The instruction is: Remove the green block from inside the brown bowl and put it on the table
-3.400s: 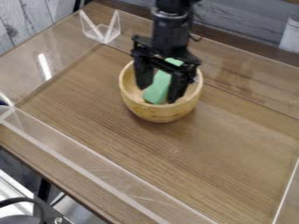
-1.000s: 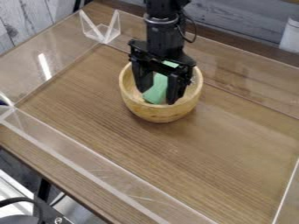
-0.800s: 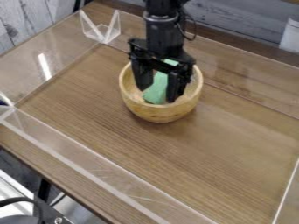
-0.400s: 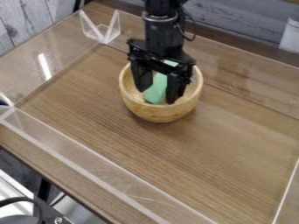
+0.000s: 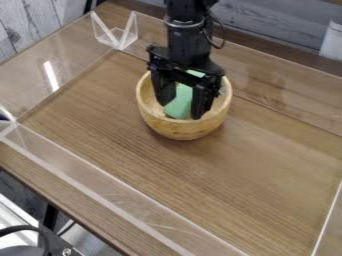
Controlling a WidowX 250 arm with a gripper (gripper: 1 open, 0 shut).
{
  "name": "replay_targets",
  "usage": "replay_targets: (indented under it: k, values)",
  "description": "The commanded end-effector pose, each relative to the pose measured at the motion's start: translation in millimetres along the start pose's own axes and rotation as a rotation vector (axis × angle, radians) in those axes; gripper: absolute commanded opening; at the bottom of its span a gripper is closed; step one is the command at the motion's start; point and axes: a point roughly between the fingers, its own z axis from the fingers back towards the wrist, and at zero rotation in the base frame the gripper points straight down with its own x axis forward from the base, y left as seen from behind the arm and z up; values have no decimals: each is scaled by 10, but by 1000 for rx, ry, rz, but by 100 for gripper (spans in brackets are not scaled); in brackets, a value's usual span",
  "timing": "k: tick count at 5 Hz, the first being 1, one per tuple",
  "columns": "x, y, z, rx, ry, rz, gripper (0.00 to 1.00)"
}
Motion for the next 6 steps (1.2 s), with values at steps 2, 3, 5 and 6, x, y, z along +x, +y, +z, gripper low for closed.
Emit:
replay_targets:
  k: [2,3,5,6]
  values:
    - [111,45,25,13,-38,8,100]
    - [135,66,-21,16,-34,13,100]
    - [161,84,63,14,-59,25,0]
    - [144,86,301,6,-107,33,100]
